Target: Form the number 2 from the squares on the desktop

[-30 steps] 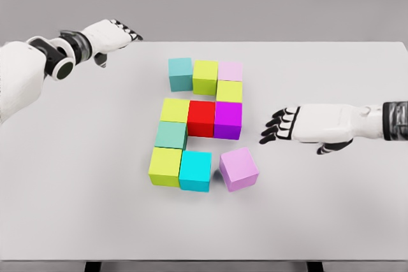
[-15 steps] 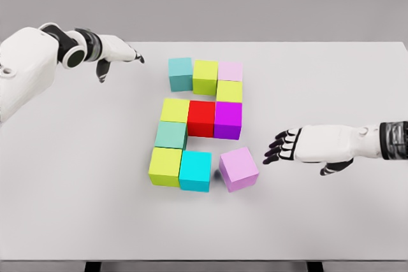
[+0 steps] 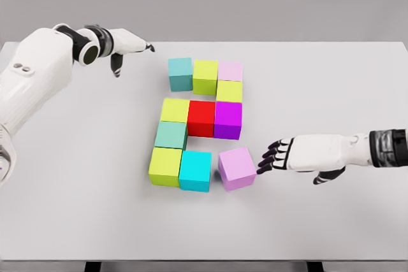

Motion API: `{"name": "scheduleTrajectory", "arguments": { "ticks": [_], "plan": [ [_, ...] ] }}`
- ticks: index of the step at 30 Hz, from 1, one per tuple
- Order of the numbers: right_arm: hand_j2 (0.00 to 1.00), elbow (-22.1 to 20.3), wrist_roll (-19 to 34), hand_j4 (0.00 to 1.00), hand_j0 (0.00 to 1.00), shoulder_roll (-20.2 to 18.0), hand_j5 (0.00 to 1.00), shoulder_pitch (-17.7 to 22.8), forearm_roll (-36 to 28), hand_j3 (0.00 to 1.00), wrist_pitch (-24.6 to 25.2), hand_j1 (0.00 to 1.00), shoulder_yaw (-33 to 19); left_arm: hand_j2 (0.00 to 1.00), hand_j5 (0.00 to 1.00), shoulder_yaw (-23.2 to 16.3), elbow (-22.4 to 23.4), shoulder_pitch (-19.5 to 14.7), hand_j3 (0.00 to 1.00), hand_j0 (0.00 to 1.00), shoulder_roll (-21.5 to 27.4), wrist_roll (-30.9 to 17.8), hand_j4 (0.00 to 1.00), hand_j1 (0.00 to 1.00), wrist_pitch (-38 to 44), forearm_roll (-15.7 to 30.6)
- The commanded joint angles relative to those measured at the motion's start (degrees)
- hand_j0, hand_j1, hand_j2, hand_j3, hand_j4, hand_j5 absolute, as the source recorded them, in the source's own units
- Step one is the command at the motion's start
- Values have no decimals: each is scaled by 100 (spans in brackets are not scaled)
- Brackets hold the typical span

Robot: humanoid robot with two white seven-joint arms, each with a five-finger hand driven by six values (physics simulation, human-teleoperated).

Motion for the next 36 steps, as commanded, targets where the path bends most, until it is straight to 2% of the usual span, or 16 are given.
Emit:
{"name": "scheduleTrajectory", "arguments": {
  "ticks": [1, 7, 25, 36],
  "plan": [
    [100, -1, -2, 100, 100, 54, 100, 0, -32, 100, 13, 100, 66, 100, 100, 8, 14, 9, 100, 100, -22, 10, 100, 100, 23, -9],
    [100, -10, -2, 100, 100, 81, 100, -26, -32, 100, 13, 100, 163, 100, 100, -10, 93, 158, 100, 100, -92, 1, 100, 100, 15, -26],
    [100, -10, -2, 100, 100, 142, 100, -141, -40, 100, 13, 100, 330, 100, 100, -10, 128, 158, 100, 100, -92, 10, 100, 100, 15, -26],
    [100, -1, -2, 100, 100, 28, 100, -141, -32, 100, 13, 100, 356, 100, 100, -18, 32, 167, 100, 100, -83, 10, 100, 100, -56, -17]
  ]
}}
